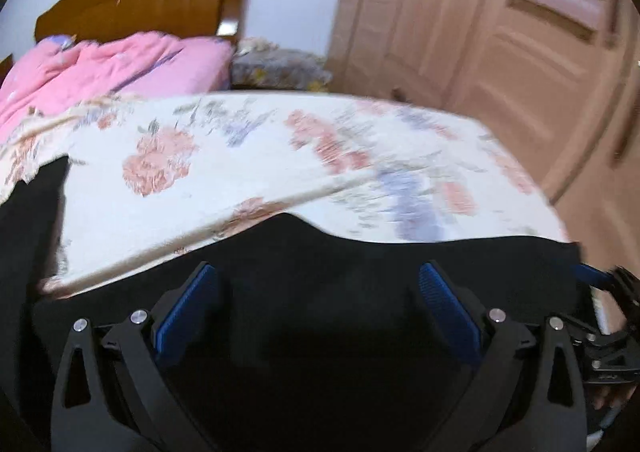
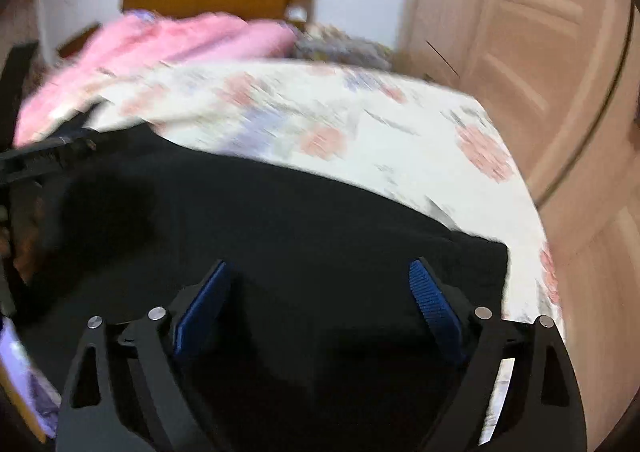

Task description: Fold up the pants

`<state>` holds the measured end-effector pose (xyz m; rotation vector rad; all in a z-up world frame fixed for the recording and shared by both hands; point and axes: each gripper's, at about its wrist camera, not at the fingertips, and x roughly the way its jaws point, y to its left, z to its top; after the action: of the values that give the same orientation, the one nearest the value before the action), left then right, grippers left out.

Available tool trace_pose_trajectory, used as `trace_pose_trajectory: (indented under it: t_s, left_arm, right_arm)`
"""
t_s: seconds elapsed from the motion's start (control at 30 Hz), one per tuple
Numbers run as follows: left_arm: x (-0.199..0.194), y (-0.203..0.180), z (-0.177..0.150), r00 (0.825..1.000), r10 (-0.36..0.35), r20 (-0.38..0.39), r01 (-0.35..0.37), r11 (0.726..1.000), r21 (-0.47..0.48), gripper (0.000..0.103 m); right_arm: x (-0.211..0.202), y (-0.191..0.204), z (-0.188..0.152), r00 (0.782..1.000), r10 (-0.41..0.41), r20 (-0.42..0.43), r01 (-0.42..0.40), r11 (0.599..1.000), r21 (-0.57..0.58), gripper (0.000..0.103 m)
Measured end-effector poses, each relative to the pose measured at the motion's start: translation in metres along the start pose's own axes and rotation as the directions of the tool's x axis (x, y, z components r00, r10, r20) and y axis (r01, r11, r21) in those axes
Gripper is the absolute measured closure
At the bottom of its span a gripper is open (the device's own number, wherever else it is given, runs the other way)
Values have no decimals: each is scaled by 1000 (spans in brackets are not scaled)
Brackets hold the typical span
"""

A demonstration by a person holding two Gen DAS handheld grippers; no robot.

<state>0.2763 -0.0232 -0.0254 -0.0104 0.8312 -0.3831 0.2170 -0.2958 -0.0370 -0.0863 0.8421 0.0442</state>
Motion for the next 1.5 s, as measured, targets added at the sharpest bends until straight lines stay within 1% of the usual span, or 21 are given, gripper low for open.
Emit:
trace_pose_trajectory:
  t_s: [0.07, 0.13, 0.4, 0.5, 0.6, 0.7, 0.8, 0.83, 0.9, 0.97, 1.0, 1.03, 1.1, 1.13, 1.2, 1.23, 1.3, 1.33, 1.4, 1.43, 1.5]
  left_arm:
    - [25, 9, -8, 998, 49, -48, -49, 999, 2, 2]
    - [22, 10, -7, 999, 47, -28, -47, 999, -2, 2]
    - [24, 7, -8, 995, 83, -47, -81, 996, 32, 2]
    - [7, 5, -1, 988, 153, -36, -149, 983, 105, 2]
    - [-21, 35, 14, 977, 214, -6, -213, 975, 68, 2]
    - [-30, 96, 28, 940, 335, -59, -337, 941, -25, 4]
    - [-27, 157, 28, 920, 349, -179, -373, 920, -119, 27]
    - [-23, 170, 24, 909, 352, -222, -382, 917, -114, 31]
    - [-17, 178, 17, 909, 320, -266, -351, 933, -77, 42]
    - [-14, 181, 6, 889, 354, -291, -369, 930, 5, 66]
    - [-16, 181, 3, 878, 390, -278, -394, 918, 43, 86]
    - [-27, 187, 0, 893, 377, -246, -382, 924, 30, 97]
    - [-53, 196, -3, 917, 361, -171, -372, 927, -39, 97]
    - [-83, 201, -8, 927, 366, -85, -373, 923, -91, 97]
    - [-126, 209, -21, 936, 352, 25, -344, 925, -164, 97]
    - [-159, 214, -36, 928, 360, 92, -334, 917, -217, 97]
    - [-203, 227, -64, 912, 378, 162, -320, 899, -297, 97]
    - [-227, 241, -89, 903, 388, 184, -304, 880, -364, 97]
    - [-247, 259, -121, 899, 401, 176, -295, 852, -433, 97]
    - [-251, 274, -147, 893, 427, 140, -322, 825, -465, 97]
    - [-247, 294, -178, 901, 425, 87, -327, 796, -510, 97]
  right_arm:
    - [12, -13, -11, 998, 58, -24, -57, 998, 38, 15]
    - [8, -22, -15, 995, 97, 4, -97, 994, 58, 15]
    - [9, -23, -19, 996, 88, 24, -90, 993, 77, 15]
    - [8, -16, -18, 998, 59, 17, -59, 997, 58, 15]
    - [9, -12, -18, 999, 29, 17, -30, 999, 42, 15]
    - [10, -7, -18, 1000, -4, 19, 4, 1000, 28, 15]
    - [10, -6, -18, 1000, -14, 24, 13, 999, 29, 15]
    - [10, -6, -18, 1000, -11, 25, 10, 999, 32, 15]
    - [11, -8, -18, 1000, -6, 23, 5, 999, 35, 14]
    - [11, -8, -17, 1000, -5, 22, 5, 999, 34, 14]
    - [11, -8, -17, 1000, -4, 23, 3, 999, 35, 14]
    - [10, -8, -17, 1000, -3, 24, 2, 999, 36, 14]
    - [10, -8, -18, 1000, 1, 26, -2, 999, 38, 14]
    - [10, -8, -18, 1000, 2, 27, -3, 999, 39, 14]
    - [10, -8, -17, 1000, 3, 27, -4, 999, 39, 14]
    - [10, -8, -18, 1000, 3, 27, -4, 999, 39, 14]
    - [10, -8, -17, 1000, 1, 28, -2, 999, 38, 14]
    - [10, -7, -17, 1000, 0, 29, -2, 999, 38, 14]
    - [10, -8, -17, 1000, 1, 29, -2, 999, 38, 14]
    - [10, -8, -17, 1000, 0, 29, -1, 999, 37, 14]
    - [11, -7, -17, 1000, -2, 29, 1, 999, 37, 14]
